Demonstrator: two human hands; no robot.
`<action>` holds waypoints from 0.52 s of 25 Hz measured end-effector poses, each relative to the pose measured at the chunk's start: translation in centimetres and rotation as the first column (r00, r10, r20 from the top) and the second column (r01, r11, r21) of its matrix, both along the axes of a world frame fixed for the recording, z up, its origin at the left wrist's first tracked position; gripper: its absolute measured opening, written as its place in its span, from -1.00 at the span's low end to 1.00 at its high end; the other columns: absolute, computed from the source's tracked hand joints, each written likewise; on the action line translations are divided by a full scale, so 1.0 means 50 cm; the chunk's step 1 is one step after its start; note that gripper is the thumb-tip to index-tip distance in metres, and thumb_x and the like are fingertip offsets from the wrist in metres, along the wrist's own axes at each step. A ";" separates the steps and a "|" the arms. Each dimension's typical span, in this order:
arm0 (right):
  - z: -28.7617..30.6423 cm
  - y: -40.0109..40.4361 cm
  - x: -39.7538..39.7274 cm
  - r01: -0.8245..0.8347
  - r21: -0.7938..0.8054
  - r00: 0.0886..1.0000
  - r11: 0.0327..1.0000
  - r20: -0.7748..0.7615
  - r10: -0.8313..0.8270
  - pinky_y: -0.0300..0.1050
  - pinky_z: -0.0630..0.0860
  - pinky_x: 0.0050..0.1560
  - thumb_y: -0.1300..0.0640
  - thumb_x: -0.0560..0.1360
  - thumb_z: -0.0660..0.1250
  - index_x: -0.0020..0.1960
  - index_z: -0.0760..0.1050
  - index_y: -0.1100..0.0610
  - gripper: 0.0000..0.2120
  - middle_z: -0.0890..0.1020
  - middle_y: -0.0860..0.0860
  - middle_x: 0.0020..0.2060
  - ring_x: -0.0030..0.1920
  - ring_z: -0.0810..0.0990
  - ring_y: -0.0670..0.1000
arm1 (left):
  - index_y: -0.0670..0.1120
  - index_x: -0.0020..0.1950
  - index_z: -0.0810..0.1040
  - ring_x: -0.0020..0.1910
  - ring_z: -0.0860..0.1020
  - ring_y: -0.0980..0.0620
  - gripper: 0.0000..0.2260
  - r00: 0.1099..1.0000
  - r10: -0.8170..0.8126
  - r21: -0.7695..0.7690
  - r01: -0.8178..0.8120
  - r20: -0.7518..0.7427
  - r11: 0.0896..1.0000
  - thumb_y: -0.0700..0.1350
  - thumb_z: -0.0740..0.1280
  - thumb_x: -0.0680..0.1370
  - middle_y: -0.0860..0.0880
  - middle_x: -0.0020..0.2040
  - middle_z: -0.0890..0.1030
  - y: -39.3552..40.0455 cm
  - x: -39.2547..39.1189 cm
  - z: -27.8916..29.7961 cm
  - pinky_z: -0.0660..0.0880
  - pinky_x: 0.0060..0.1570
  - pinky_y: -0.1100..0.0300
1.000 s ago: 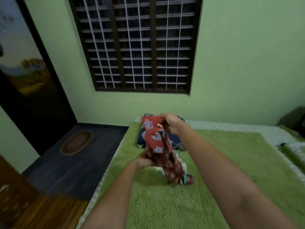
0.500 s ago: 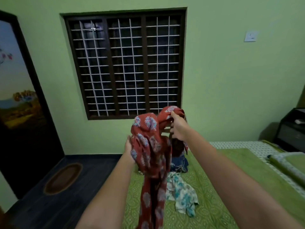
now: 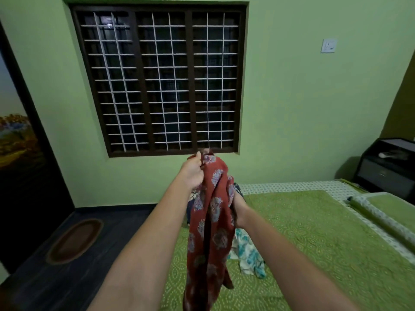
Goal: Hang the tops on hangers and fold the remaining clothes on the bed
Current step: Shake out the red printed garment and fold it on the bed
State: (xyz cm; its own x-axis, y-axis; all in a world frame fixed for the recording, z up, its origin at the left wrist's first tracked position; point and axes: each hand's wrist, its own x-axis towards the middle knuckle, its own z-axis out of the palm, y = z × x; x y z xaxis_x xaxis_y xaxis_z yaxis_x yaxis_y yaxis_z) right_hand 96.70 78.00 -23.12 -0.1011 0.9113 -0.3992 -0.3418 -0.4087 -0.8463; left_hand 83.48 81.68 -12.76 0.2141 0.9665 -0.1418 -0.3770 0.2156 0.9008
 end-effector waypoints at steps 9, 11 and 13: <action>0.142 0.013 0.029 0.013 0.232 0.980 0.973 -0.195 0.034 0.05 0.54 0.08 -0.13 0.58 0.14 0.18 0.55 0.24 -0.52 0.67 0.16 -0.01 -0.01 0.63 0.13 | -0.17 -0.06 0.53 -0.27 0.55 0.00 -0.81 0.807 -0.316 -0.261 0.208 -0.498 0.943 -0.24 0.15 0.64 -0.09 -0.21 0.62 -0.080 -0.034 -0.229 0.54 -0.20 0.14; 0.164 0.017 0.041 0.000 0.230 0.975 0.973 -0.218 0.052 0.09 0.51 0.14 -0.13 0.57 0.18 0.21 0.53 0.26 -0.51 0.66 0.18 0.00 -0.01 0.62 0.15 | -0.20 -0.11 0.60 -0.30 0.62 0.02 -0.73 0.866 -0.318 -0.230 0.244 -0.386 0.942 -0.17 0.15 0.65 -0.09 -0.24 0.67 -0.111 -0.002 -0.203 0.59 -0.22 0.21; 0.172 0.019 0.052 -0.027 0.222 0.973 0.975 -0.220 0.077 0.12 0.47 0.23 -0.07 0.53 0.25 0.20 0.50 0.29 -0.54 0.64 0.20 0.00 -0.02 0.61 0.17 | -0.20 -0.24 0.63 -0.43 0.62 0.05 -0.62 0.887 -0.285 -0.218 0.216 -0.363 0.952 -0.10 0.14 0.63 -0.08 -0.37 0.66 -0.130 0.031 -0.163 0.55 -0.39 0.28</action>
